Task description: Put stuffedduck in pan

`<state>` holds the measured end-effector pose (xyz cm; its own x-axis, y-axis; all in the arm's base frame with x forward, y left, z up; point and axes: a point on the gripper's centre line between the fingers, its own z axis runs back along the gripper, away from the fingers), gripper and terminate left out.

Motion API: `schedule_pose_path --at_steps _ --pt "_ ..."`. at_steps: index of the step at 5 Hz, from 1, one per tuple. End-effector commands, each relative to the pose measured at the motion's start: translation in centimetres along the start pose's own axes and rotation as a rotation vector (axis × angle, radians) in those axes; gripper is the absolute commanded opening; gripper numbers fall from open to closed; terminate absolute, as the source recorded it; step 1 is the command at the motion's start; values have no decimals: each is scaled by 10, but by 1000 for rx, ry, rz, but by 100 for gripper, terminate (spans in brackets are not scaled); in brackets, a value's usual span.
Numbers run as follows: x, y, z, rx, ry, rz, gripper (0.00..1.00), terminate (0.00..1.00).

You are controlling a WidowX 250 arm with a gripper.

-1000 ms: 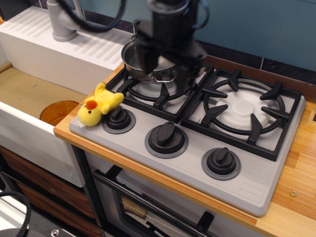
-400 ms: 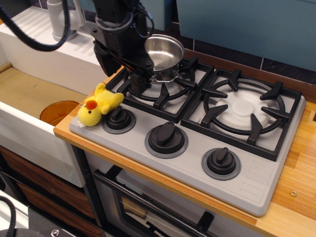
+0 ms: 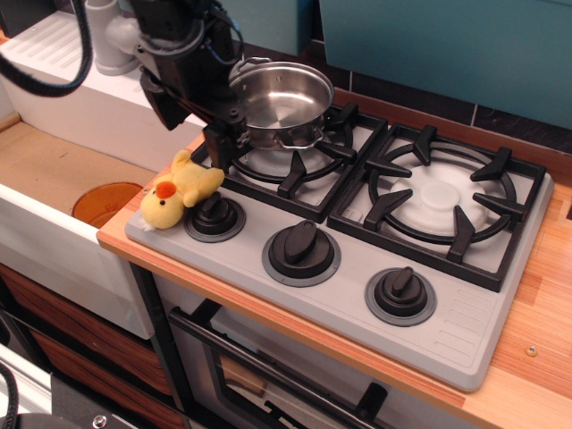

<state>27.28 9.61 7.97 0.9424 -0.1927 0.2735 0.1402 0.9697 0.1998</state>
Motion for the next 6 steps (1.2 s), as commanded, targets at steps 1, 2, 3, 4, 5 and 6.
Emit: schedule_pose_path --at_steps 1,2,3,4,5,6 --pt "-8 21 -2 41 -80 -21 100 0" --pt "-15 23 -13 38 -89 -23 100 0" --pt "-20 21 -25 30 -90 -20 100 0" --pt "-24 16 -37 24 -86 -15 100 0" --pt "-25 15 -48 23 -71 -18 100 0" --pt "-23 11 -47 24 -5 -11 0 0"
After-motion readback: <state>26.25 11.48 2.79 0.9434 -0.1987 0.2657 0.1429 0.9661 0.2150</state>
